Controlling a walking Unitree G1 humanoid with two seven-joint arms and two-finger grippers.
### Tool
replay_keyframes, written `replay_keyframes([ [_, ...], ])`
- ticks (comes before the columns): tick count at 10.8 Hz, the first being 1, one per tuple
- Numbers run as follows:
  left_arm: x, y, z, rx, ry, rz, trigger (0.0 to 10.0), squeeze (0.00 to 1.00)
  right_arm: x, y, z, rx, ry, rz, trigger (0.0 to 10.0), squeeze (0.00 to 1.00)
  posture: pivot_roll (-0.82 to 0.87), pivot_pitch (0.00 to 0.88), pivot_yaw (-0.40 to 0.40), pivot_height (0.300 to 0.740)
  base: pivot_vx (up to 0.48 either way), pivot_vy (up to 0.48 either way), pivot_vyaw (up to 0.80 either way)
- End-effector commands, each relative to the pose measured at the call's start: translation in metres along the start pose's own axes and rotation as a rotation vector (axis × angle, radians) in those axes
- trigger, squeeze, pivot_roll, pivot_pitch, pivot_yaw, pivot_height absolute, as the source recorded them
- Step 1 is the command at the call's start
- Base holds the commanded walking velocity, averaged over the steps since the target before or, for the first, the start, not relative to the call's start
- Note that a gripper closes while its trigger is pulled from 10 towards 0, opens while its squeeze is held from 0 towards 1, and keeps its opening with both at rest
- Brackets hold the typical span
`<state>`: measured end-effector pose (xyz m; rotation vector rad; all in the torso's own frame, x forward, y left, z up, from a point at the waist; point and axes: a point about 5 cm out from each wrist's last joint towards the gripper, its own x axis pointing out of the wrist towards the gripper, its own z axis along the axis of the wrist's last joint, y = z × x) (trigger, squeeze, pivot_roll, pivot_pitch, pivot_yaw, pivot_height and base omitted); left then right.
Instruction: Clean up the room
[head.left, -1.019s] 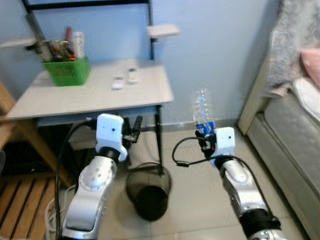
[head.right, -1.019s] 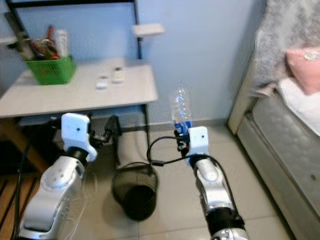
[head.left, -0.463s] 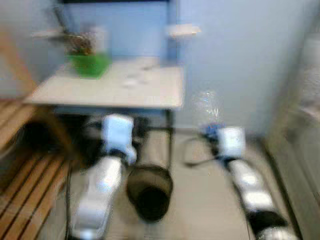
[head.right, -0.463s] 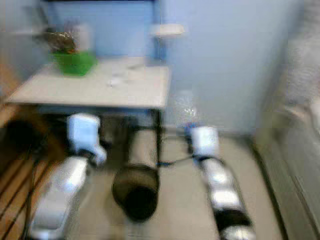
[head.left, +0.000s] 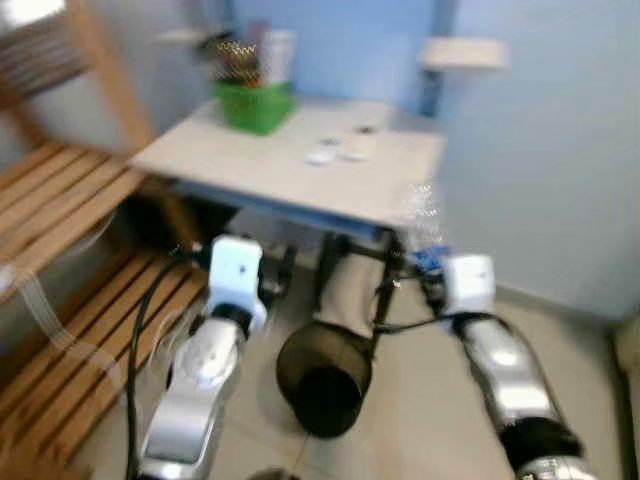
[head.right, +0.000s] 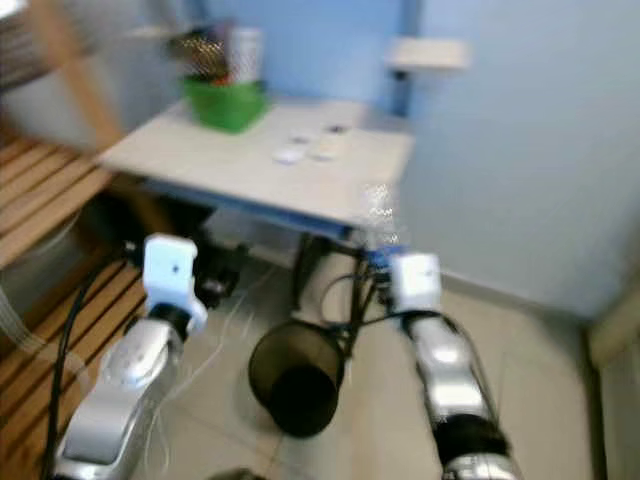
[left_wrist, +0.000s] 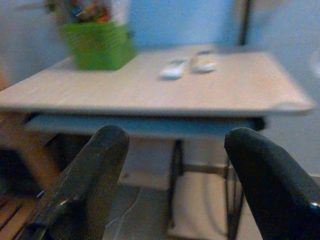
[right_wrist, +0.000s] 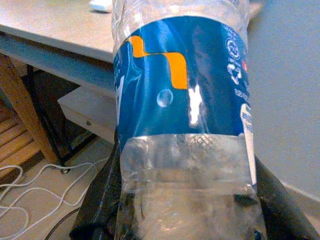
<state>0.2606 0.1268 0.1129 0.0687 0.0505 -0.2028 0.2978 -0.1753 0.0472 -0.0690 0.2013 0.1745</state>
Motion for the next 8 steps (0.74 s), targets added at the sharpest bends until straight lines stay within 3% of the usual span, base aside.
replay_keyframes([
  [1,-0.005,0.010,-0.012,0.016,0.047,0.036,10.0,0.00,0.007,0.015,0.013,-0.003,-0.054,0.052,10.0,0.00,-0.07,0.000,0.058,0.731,0.000,0.000,0.77],
  [5,-0.005,0.003,-0.015,0.010,0.056,0.017,10.0,0.00,0.004,0.017,0.004,-0.014,-0.004,0.063,10.0,0.00,-0.07,0.000,0.064,0.731,0.000,0.000,0.74],
  [8,-0.007,0.000,-0.021,-0.030,0.049,-0.031,10.0,0.00,0.009,0.014,0.002,-0.018,0.029,0.013,10.0,0.00,-0.08,0.000,0.071,0.731,0.000,0.000,0.00],
])
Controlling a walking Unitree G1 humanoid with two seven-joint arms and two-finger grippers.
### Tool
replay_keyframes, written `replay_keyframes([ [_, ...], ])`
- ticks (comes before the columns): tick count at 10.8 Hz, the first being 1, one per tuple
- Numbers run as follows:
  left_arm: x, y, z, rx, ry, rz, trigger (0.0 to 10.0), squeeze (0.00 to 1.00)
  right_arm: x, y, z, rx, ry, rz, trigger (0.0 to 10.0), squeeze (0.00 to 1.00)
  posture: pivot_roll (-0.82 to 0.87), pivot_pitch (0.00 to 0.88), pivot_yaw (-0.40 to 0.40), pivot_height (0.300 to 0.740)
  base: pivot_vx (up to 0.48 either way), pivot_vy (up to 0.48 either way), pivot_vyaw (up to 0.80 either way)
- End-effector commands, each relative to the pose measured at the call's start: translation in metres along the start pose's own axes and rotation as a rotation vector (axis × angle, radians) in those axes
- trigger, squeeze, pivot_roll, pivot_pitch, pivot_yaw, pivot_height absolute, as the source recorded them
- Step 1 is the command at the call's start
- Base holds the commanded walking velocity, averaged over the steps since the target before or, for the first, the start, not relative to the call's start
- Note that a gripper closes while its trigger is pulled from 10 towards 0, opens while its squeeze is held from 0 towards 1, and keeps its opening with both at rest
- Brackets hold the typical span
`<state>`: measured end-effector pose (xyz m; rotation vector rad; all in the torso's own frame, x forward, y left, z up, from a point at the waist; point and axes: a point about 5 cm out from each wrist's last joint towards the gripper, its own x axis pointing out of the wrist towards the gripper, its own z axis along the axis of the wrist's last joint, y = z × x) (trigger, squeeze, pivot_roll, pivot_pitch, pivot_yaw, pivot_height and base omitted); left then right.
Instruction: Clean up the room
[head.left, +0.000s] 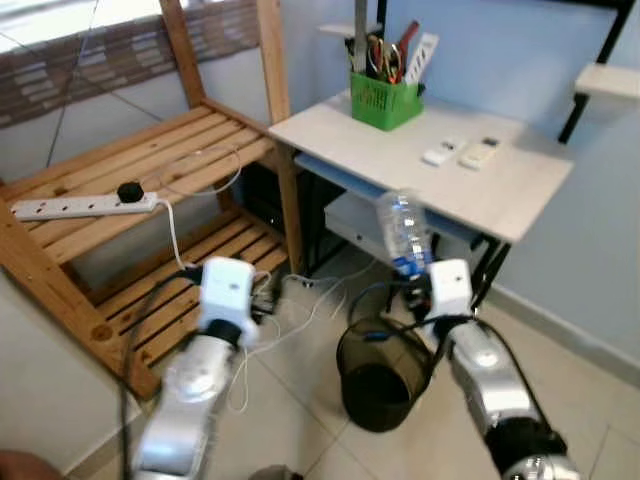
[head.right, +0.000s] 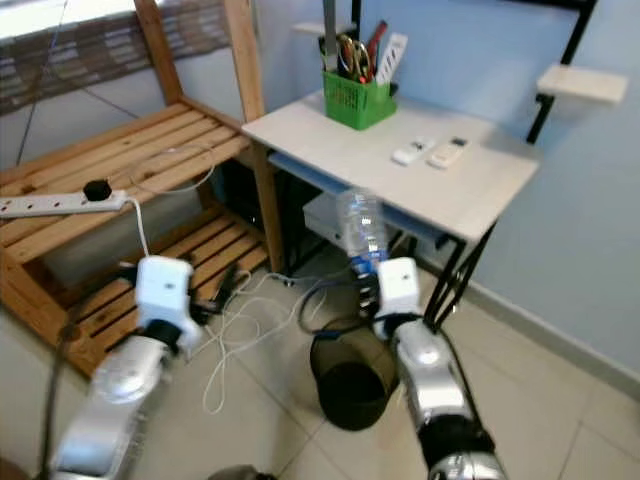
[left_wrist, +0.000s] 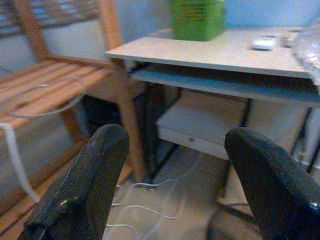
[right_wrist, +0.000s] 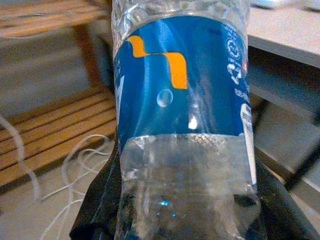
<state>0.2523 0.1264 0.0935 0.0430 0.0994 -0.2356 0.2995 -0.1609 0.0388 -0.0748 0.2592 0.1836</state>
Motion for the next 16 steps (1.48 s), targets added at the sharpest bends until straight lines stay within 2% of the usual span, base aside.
replay_keyframes([
  [1,-0.001,0.002,-0.004,0.004,0.014,-0.001,10.0,0.00,0.008,0.000,0.011,-0.002,-0.025,-0.018,10.0,0.00,-0.08,0.000,0.074,0.731,0.000,0.000,0.00],
  [4,-0.005,-0.001,-0.007,0.003,0.014,-0.018,10.0,0.00,0.015,0.004,0.013,-0.020,-0.007,-0.024,10.0,0.00,-0.07,0.000,0.070,0.731,0.000,0.000,0.00],
  [6,-0.017,-0.012,-0.013,-0.009,0.044,-0.056,10.0,0.00,0.016,0.016,-0.005,-0.020,0.067,-0.010,10.0,0.00,-0.05,0.000,0.078,0.731,0.000,0.000,0.00],
  [9,-0.038,-0.030,-0.013,-0.003,0.066,-0.102,10.0,0.00,0.021,0.022,-0.012,0.051,0.127,-0.041,10.0,0.00,0.02,0.114,0.079,0.731,0.000,0.000,0.00],
  [12,-0.061,-0.037,-0.015,-0.011,0.111,-0.090,10.0,0.00,0.029,0.042,-0.007,0.040,0.144,0.008,10.0,0.00,0.06,0.209,0.053,0.731,0.000,0.000,0.00],
  [15,-0.081,-0.048,-0.008,-0.022,0.130,-0.071,10.0,0.00,0.034,0.045,-0.005,0.058,0.184,0.005,10.0,0.00,0.14,0.261,0.025,0.731,0.000,0.000,0.00],
  [16,-0.084,-0.048,-0.007,-0.022,0.131,-0.060,10.0,0.00,0.035,0.045,-0.001,0.076,0.157,0.021,10.0,0.00,0.13,0.256,0.019,0.731,0.000,0.000,0.00],
])
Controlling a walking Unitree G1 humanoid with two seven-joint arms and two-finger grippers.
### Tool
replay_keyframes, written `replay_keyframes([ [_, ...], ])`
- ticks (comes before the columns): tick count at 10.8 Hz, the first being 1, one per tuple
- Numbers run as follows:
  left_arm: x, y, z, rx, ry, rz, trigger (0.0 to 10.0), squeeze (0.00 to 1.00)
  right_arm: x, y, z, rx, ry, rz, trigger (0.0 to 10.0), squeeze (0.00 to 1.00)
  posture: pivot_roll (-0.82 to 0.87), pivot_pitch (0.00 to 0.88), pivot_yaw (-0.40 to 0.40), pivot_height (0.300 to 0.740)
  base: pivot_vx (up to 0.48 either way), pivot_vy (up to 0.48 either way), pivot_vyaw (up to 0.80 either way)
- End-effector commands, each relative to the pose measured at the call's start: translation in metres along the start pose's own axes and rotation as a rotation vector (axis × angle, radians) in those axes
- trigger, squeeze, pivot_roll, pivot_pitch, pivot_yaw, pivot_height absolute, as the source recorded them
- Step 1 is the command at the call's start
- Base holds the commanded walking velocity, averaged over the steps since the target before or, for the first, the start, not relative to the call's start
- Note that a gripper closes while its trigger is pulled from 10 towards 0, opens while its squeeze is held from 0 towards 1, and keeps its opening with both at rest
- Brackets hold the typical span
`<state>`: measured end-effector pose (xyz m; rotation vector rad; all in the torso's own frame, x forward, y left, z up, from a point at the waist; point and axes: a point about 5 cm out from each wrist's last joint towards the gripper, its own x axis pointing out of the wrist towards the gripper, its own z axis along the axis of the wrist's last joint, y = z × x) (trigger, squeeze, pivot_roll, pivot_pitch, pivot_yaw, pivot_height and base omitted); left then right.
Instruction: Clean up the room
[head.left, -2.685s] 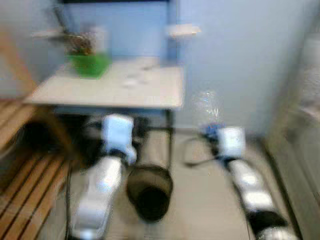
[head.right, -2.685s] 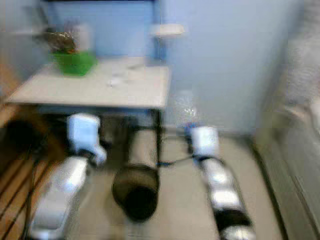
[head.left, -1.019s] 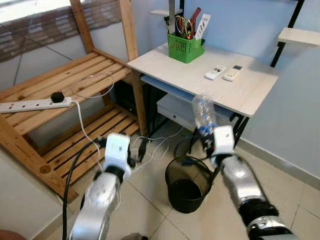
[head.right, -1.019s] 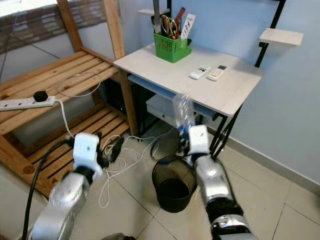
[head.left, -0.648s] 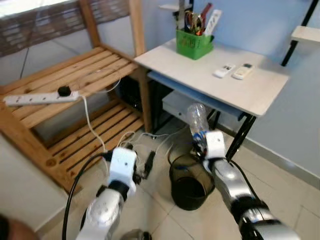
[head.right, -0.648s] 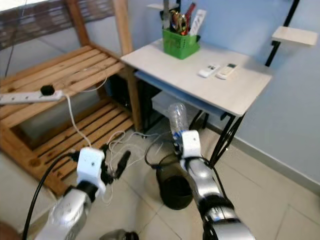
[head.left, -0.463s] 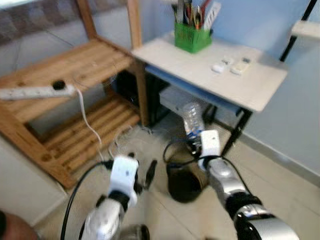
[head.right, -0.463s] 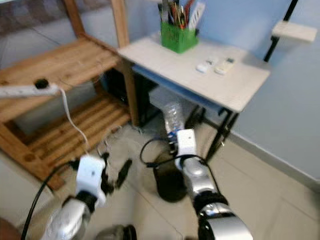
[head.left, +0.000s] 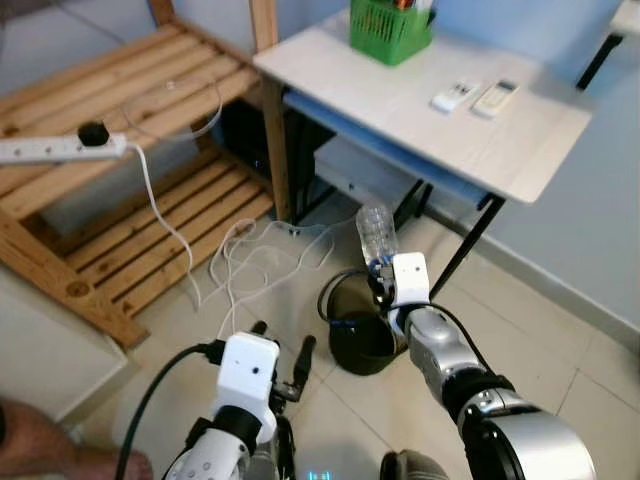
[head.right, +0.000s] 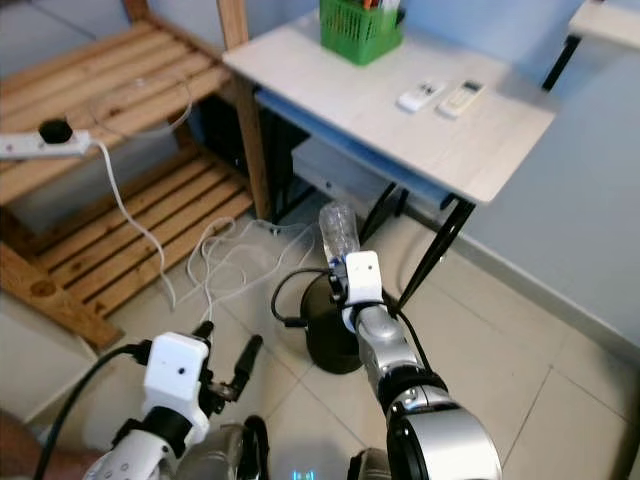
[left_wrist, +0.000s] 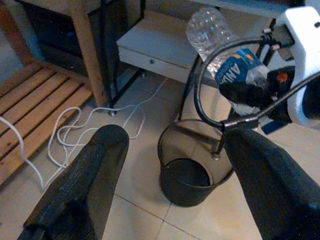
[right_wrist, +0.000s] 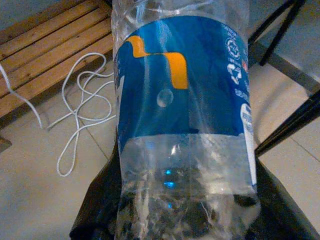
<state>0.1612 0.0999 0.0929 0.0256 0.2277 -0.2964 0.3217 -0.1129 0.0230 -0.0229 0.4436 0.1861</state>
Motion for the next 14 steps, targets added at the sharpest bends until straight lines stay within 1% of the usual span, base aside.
replay_keyframes([
  [1,-0.002,0.004,0.000,0.001,0.002,0.028,10.0,0.00,-0.004,-0.008,0.005,0.015,-0.085,0.005,10.0,0.00,0.08,0.229,0.013,0.731,0.000,0.000,0.00],
  [2,-0.001,0.004,0.001,-0.002,-0.004,0.029,10.0,0.00,-0.008,-0.011,0.005,-0.010,-0.128,0.018,10.0,0.00,0.06,0.212,0.012,0.731,0.000,0.000,0.00],
  [3,0.005,0.003,0.005,-0.018,-0.028,0.031,10.0,0.00,-0.019,-0.016,0.000,-0.054,-0.187,0.050,10.0,0.00,0.02,0.202,0.017,0.731,0.000,0.000,0.00],
  [4,0.010,0.001,0.006,-0.031,-0.029,0.032,10.0,0.00,-0.023,-0.021,-0.005,-0.056,-0.180,0.039,10.0,0.00,0.01,0.201,0.025,0.731,0.000,0.000,0.00],
  [5,0.019,-0.003,0.008,-0.032,-0.034,0.002,10.0,0.00,-0.021,-0.030,-0.015,-0.050,-0.124,-0.021,10.0,0.00,0.00,0.200,0.045,0.731,0.472,0.000,0.00],
  [6,0.020,-0.004,0.007,-0.027,-0.025,-0.018,10.0,0.00,-0.017,-0.028,-0.015,-0.057,-0.092,-0.033,10.0,0.00,0.01,0.200,0.061,0.731,0.472,0.000,0.00],
  [7,0.019,-0.001,0.007,-0.023,-0.022,-0.018,10.0,0.00,-0.014,-0.026,-0.012,-0.053,-0.077,-0.045,10.0,0.00,0.03,0.202,0.076,0.731,0.472,0.000,0.00],
  [9,0.018,-0.001,0.009,-0.010,-0.019,-0.035,10.0,0.00,-0.012,-0.021,-0.010,-0.042,-0.071,-0.046,10.0,0.00,0.04,0.208,0.083,0.731,0.476,0.000,0.00],
  [10,0.018,-0.002,0.009,-0.009,-0.015,-0.044,10.0,0.00,-0.012,-0.017,-0.012,-0.044,-0.067,-0.037,10.0,0.00,0.04,0.211,0.085,0.731,0.480,0.000,0.00],
  [12,0.019,-0.005,0.009,-0.020,-0.019,-0.064,10.0,0.00,-0.011,-0.015,-0.013,-0.046,-0.060,-0.034,10.0,0.00,0.04,0.215,0.083,0.731,0.480,0.000,0.00],
  [14,0.019,-0.007,0.009,-0.014,-0.008,-0.074,10.0,0.00,-0.010,-0.016,-0.012,-0.047,-0.053,-0.040,10.0,0.00,0.05,0.218,0.086,0.731,0.000,0.000,0.00],
])
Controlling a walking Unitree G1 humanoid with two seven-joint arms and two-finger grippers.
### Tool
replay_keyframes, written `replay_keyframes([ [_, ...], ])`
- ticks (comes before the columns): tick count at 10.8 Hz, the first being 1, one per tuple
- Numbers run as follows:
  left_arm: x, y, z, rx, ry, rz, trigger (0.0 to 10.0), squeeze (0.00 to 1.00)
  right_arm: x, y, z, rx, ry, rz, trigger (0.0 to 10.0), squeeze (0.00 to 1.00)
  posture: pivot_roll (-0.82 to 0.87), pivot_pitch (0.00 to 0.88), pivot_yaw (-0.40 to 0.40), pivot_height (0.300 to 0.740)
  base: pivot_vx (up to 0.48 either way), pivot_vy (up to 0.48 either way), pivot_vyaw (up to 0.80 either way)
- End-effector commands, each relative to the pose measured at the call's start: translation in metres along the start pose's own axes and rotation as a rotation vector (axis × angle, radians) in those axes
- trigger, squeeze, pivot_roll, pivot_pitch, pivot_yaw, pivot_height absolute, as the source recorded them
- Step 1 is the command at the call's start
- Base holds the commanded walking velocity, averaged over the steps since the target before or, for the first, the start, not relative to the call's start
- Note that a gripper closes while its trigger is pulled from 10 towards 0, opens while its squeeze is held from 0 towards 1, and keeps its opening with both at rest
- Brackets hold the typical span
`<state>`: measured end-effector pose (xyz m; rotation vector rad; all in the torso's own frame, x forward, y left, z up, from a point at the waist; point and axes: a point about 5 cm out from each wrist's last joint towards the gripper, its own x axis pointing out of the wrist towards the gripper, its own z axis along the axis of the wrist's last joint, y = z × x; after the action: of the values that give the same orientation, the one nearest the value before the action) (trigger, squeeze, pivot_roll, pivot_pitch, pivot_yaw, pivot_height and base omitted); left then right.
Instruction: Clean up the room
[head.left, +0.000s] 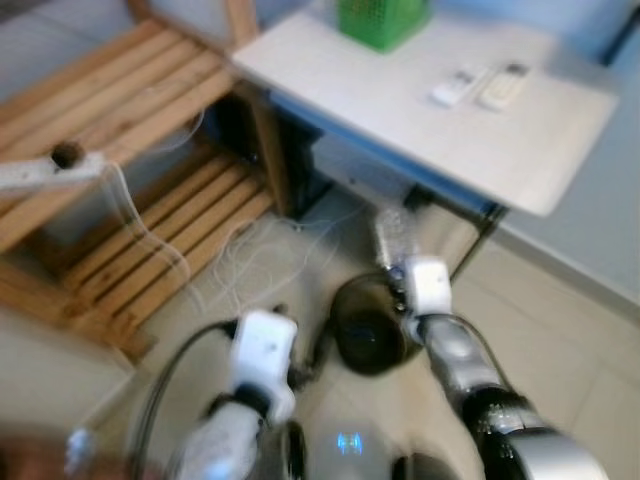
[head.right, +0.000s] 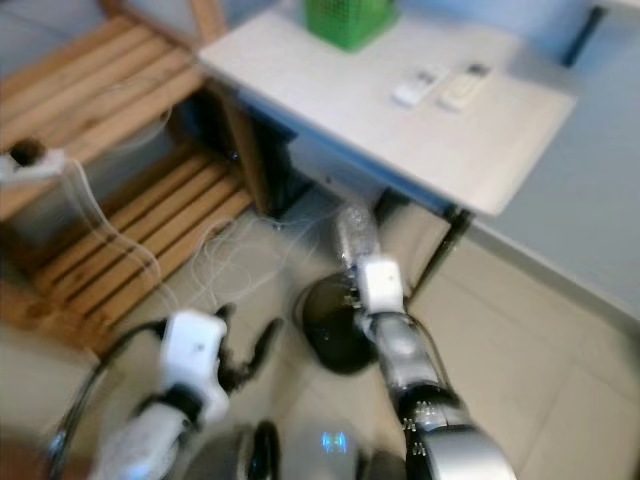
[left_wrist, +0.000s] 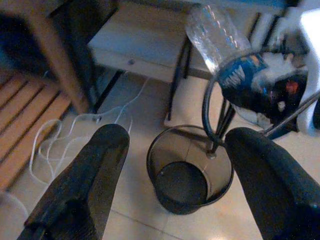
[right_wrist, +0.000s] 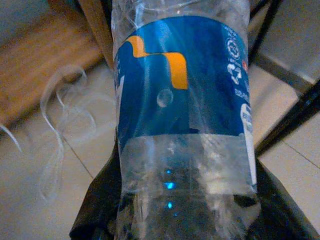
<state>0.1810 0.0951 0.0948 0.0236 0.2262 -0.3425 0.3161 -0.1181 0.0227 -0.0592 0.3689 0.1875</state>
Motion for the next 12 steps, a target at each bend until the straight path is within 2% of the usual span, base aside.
replay_keyframes([
  [1,0.000,-0.007,0.001,-0.016,0.003,-0.023,10.0,0.00,-0.005,-0.013,-0.009,-0.004,0.023,-0.040,10.0,0.00,0.05,0.221,0.090,0.731,0.000,0.000,0.00],
  [4,-0.002,-0.006,0.000,-0.018,0.012,-0.027,10.0,0.00,-0.003,-0.013,-0.011,-0.010,0.064,-0.052,10.0,0.00,0.06,0.224,0.099,0.731,0.000,0.000,0.00],
  [7,-0.008,-0.005,-0.001,-0.016,0.021,-0.021,10.0,0.00,-0.001,0.000,-0.017,-0.029,0.144,-0.001,10.0,0.00,0.10,0.221,0.102,0.731,0.000,0.000,0.00],
  [9,-0.012,-0.005,-0.001,-0.011,0.028,-0.011,10.0,0.00,0.001,0.012,-0.015,-0.042,0.155,0.029,10.0,0.00,0.11,0.220,0.095,0.731,0.000,0.000,0.00],
  [11,-0.010,-0.005,-0.004,-0.014,0.031,-0.008,10.0,0.00,0.002,0.011,-0.013,-0.026,0.145,0.028,10.0,0.00,0.09,0.195,0.084,0.731,0.000,0.000,0.00],
  [12,-0.006,-0.004,-0.002,-0.006,0.023,-0.011,10.0,0.00,0.000,0.021,-0.018,-0.054,0.168,0.059,10.0,0.00,0.10,0.206,0.079,0.731,0.000,0.000,0.00],
])
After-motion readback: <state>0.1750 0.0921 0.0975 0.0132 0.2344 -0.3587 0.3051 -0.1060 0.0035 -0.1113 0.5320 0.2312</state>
